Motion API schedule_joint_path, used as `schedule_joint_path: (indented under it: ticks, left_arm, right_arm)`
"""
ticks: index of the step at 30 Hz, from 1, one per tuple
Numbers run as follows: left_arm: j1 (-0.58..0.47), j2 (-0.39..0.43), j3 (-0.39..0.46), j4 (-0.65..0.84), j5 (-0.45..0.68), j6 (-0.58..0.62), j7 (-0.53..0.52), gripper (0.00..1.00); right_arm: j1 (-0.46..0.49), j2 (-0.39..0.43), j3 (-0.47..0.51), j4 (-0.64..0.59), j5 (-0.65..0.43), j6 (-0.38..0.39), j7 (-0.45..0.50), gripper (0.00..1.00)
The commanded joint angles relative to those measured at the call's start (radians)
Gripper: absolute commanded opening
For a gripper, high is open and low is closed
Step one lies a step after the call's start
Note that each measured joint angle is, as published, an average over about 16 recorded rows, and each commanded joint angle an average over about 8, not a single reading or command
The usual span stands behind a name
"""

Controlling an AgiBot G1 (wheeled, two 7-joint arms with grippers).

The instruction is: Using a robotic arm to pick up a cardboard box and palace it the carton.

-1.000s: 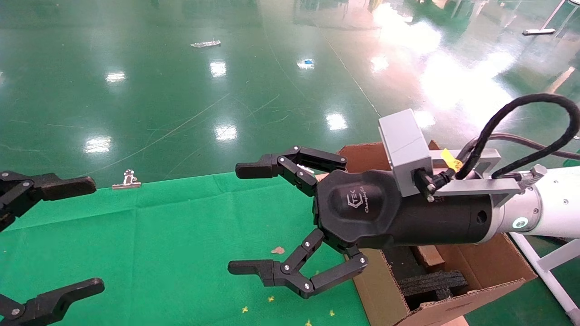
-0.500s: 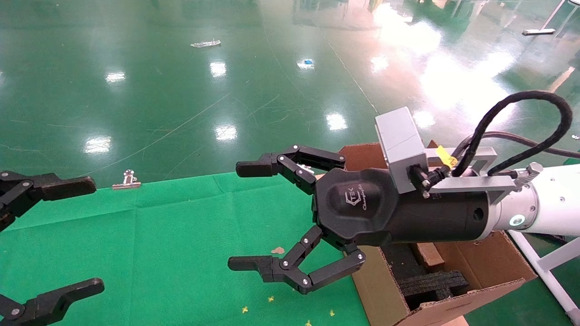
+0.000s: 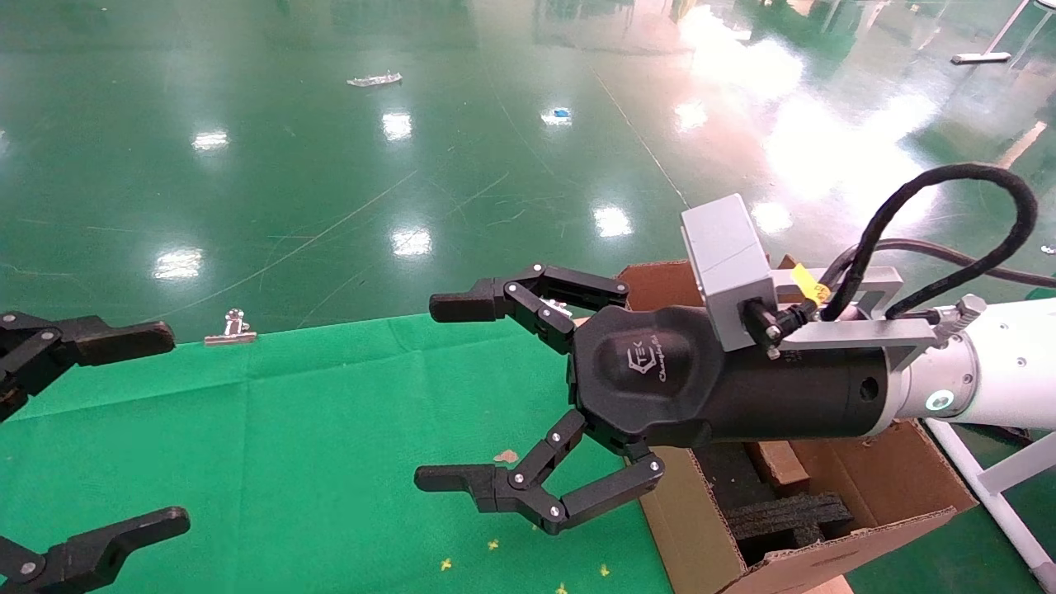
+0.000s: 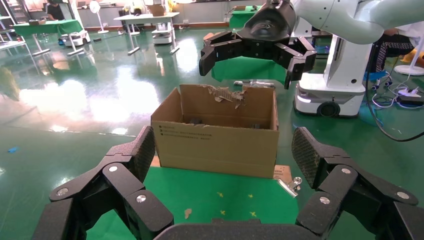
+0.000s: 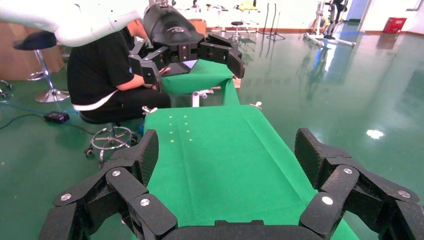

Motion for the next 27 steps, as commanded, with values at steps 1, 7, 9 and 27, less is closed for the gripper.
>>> schedule_joint_path:
  ticks: [1, 7, 9, 27]
  left_arm:
    - [0.0, 0.0, 0.0, 0.0, 0.0, 0.0, 0.0, 1.0]
    - [0.0, 0.0, 0.0, 0.0, 0.0, 0.0, 0.0, 1.0]
    - [0.0, 0.0, 0.0, 0.0, 0.0, 0.0, 0.0, 1.0]
    - [0.0, 0.0, 0.0, 0.0, 0.0, 0.0, 0.0, 1.0]
  right_arm:
    - [0.0, 0.0, 0.0, 0.0, 0.0, 0.0, 0.0, 1.0]
    - [0.001, 0.0, -0.001, -0.001, 0.0, 0.0, 0.001, 1.0]
    - [0.001, 0.0, -0.001, -0.001, -0.001, 0.001, 0.001, 1.0]
    - [0.002, 0.0, -0.002, -0.002, -0.001, 0.001, 0.001, 1.0]
